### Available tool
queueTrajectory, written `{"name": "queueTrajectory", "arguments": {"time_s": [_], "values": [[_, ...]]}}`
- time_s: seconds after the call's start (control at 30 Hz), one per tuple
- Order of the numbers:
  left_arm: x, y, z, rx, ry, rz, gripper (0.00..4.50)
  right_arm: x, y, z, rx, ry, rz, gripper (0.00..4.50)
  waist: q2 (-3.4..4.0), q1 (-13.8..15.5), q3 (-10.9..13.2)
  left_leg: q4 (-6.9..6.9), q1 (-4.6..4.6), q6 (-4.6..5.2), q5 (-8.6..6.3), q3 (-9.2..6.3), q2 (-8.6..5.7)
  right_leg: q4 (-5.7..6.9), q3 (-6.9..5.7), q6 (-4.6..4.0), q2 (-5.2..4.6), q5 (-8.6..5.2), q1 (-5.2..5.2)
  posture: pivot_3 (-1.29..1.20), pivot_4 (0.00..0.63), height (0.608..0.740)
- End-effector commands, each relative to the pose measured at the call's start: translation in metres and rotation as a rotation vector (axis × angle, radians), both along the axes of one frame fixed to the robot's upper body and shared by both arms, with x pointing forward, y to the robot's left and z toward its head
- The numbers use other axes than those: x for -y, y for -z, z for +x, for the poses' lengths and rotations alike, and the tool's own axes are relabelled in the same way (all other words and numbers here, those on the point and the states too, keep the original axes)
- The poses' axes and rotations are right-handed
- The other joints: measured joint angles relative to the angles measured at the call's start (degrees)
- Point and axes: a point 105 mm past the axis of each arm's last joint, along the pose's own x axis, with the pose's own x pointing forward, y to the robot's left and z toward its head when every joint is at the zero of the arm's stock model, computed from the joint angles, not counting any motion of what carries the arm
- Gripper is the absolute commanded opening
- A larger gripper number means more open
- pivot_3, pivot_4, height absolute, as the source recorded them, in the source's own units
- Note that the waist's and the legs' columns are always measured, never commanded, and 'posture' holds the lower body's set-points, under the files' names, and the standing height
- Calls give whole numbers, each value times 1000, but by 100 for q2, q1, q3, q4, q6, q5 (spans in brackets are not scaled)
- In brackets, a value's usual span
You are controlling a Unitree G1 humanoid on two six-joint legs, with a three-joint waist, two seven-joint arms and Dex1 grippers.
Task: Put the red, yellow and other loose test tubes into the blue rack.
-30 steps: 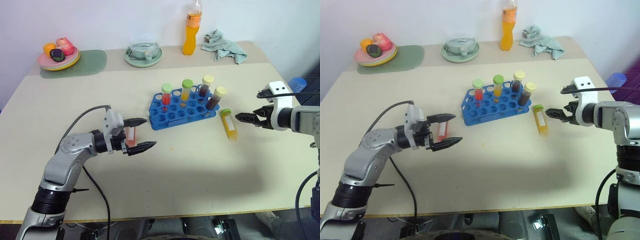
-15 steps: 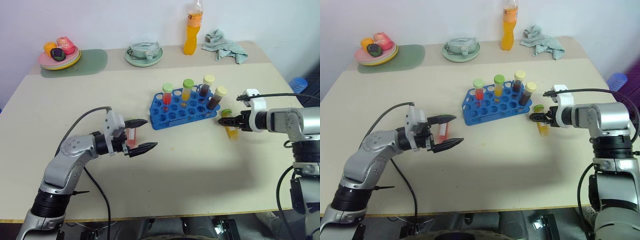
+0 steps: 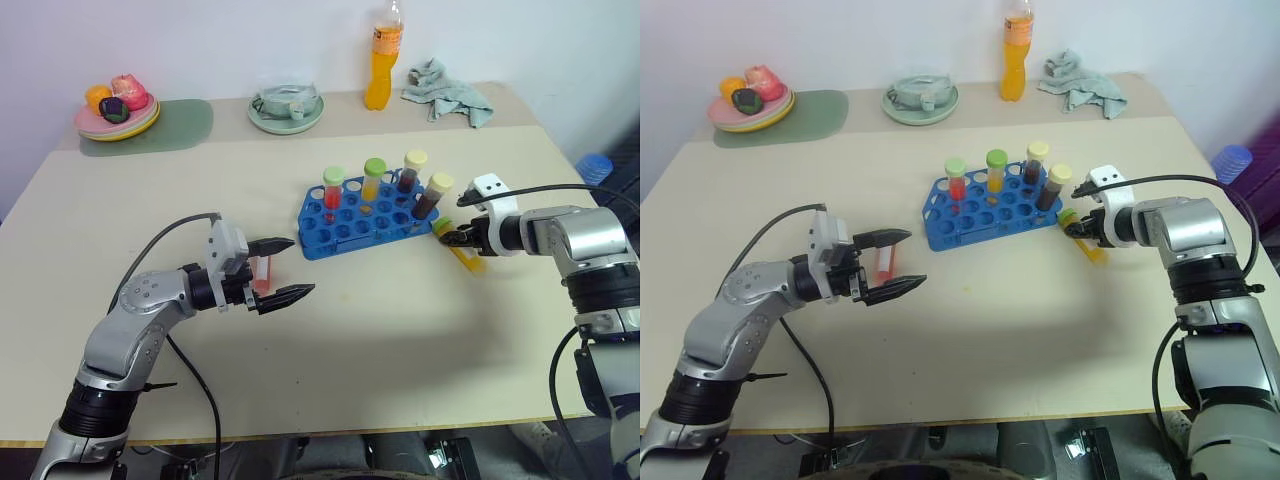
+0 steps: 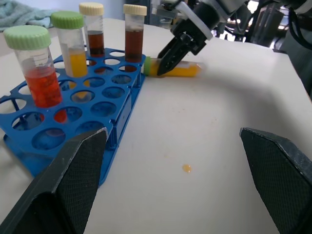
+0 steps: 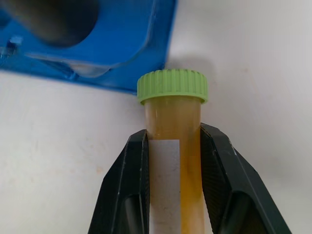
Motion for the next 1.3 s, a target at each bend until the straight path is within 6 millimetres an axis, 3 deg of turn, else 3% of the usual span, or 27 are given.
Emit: {"name": "queueTrajectory", "arguments": {"time_s": [0.03,0.17,0.27,0.43,0.57,0.77,0.93,1.1,1.3], "values": [[-1,-11,-2,43,0,-14,4500,-16,-33,-17,170,-184,33,792,0,30,0,-1,-2,0,0,-2,0,0,-1,0,0,0,-1,0,150,740],[-1,-11,-1,41,2,-14,4500,-33,-40,-57,208,-395,63,792,0,93,1,-1,-5,5,-4,2,0,-1,0,2,-1,0,-6,0,150,740],[2,-11,0,40,15,-15,4500,-45,-44,-69,265,-464,114,792,-1,97,1,4,-3,3,-3,3,1,0,0,3,-1,1,-2,0,150,740],[3,-12,3,41,27,-15,4500,-73,-74,-59,536,-460,289,792,-2,92,0,12,1,1,-1,9,7,0,7,0,3,1,4,0,150,740],[2,-12,5,44,34,-9,4500,-98,-103,-42,788,-434,596,792,-3,73,1,4,2,-2,2,11,7,2,14,1,7,2,-4,0,150,740],[0,-14,5,52,25,-8,4500,-106,-95,-20,955,-258,766,792,-6,103,-2,2,2,-26,16,8,2,9,14,3,9,5,-5,0,150,740],[-2,-14,3,52,12,-7,4500,-107,-74,-6,1030,-169,782,792,-5,67,-2,-1,11,-17,11,8,4,15,20,-1,27,15,-8,0,150,740],[-5,-15,4,60,-14,-5,4500,-106,-46,8,1014,-87,781,792,-4,-34,-2,-9,21,-18,11,9,8,23,26,-3,32,15,-6,0,150,740],[-8,-18,9,73,-67,-30,4500,-108,-40,18,1009,-80,788,792,-3,-60,-3,-14,33,-20,12,12,16,28,34,-6,37,15,-4,0,150,740]]}}
